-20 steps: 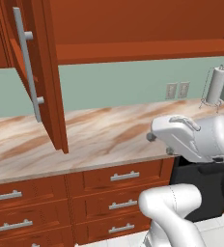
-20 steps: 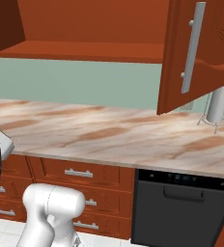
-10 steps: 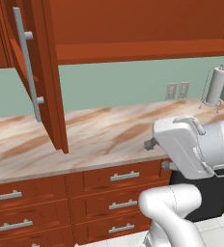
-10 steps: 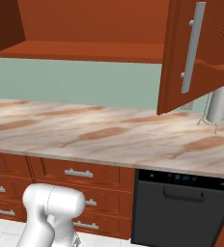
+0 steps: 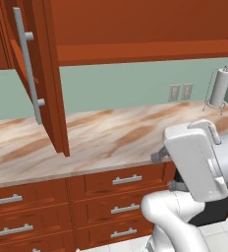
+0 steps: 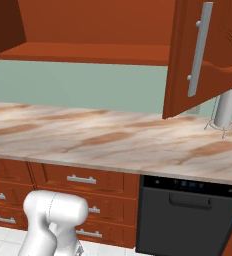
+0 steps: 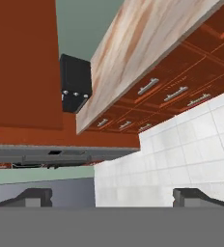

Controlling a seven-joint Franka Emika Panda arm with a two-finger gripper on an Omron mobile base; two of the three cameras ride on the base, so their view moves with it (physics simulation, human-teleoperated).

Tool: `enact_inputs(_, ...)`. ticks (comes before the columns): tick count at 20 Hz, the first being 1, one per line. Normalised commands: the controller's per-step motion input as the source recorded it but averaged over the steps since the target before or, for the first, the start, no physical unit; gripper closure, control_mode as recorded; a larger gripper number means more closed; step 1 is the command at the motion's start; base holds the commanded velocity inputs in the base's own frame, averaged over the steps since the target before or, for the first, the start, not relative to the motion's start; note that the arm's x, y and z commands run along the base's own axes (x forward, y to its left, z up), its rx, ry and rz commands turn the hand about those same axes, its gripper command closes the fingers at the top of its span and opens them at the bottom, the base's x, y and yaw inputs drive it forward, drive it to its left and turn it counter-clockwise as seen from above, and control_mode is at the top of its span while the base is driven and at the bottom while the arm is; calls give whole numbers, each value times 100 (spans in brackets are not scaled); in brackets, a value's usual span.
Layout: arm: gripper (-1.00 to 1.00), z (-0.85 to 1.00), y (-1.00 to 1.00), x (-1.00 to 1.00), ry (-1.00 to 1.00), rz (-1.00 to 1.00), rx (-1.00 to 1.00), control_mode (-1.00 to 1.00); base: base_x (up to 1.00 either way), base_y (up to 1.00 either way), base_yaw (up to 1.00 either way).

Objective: Close all open cabinet doors.

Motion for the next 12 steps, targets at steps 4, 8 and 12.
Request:
enact_inputs(4,-100,0,18,-34,4,1,8,-100,0,0,0)
enact_inputs(8,-100,0,11,-28,2,1,4,-100,0,0,0)
enact_inputs(12,-100,0,9,-33,1,3,2,-100,0,0,0)
